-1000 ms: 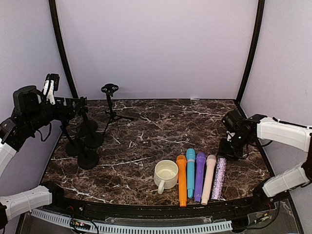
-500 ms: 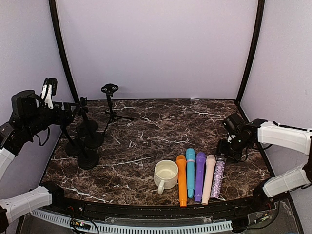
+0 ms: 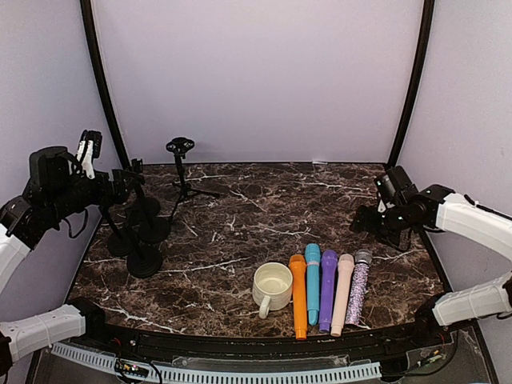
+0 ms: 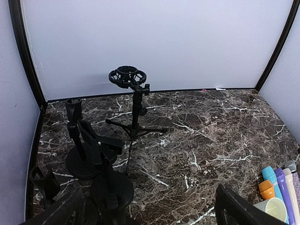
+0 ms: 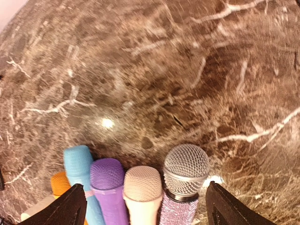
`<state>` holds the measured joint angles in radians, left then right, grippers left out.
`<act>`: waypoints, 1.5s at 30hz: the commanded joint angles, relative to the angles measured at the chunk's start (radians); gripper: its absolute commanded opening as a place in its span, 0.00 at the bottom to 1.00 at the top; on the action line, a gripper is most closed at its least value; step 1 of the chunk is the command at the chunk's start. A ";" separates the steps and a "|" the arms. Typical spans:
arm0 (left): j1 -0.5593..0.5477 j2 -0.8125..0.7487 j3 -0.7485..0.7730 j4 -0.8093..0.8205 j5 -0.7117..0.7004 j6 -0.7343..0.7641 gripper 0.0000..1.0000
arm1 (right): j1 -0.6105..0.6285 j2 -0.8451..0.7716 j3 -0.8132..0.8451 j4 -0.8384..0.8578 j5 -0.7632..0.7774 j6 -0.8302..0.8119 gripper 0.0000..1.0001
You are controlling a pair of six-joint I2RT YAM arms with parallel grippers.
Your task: Remove the microphone from the stand
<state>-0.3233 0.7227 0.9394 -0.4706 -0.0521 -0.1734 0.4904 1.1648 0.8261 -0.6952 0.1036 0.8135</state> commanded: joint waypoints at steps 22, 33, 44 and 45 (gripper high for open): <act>0.681 0.145 -0.164 0.336 0.360 0.020 0.99 | -0.416 -0.114 -0.004 0.560 -0.045 -0.384 0.98; 0.681 0.067 -0.183 0.204 0.207 0.082 0.99 | -0.429 -0.325 -0.194 0.689 0.048 -0.448 0.98; 0.681 0.055 -0.218 0.177 0.227 0.080 0.99 | -0.429 -0.471 -0.285 0.733 0.070 -0.537 0.98; 0.681 0.055 -0.219 0.179 0.234 0.080 0.99 | -0.429 -0.471 -0.283 0.725 0.072 -0.538 0.98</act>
<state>0.3508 0.7807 0.7349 -0.2871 0.1795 -0.1108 0.0643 0.7006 0.5411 0.0051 0.1513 0.3141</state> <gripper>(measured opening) 0.988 0.985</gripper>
